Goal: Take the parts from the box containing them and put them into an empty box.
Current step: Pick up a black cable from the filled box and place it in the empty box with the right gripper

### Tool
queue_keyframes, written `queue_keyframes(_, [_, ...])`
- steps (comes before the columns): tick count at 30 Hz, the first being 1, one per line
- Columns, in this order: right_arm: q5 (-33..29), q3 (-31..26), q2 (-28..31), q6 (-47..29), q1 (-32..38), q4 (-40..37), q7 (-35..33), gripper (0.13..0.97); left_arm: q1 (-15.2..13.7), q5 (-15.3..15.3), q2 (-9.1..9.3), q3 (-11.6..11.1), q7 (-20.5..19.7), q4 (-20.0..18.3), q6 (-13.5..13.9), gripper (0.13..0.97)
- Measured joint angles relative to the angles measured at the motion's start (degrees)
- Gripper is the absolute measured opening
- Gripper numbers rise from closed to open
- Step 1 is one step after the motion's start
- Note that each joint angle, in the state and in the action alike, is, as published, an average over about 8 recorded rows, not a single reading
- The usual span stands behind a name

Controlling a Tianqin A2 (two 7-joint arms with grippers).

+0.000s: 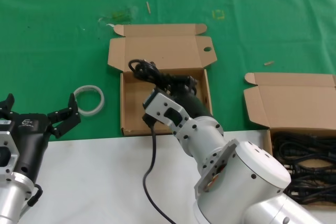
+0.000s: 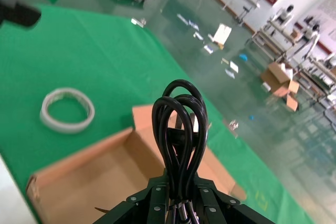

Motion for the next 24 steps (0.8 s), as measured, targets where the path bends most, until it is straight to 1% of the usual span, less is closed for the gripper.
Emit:
queue_keyframes(11, [-0.58,2.30,0.29,0.69,-2.02,-2.07,-0.68,0.204,0.00,-0.01,0.00,0.00,0.00,0.00,0.00,0.966])
queue_keyframes(24, [-1.67,4.80,0.32,-0.13,-2.86,-4.02,-1.72,0.204,0.00,0.00,0.00,0.00,0.00,0.00,0.00,0.966])
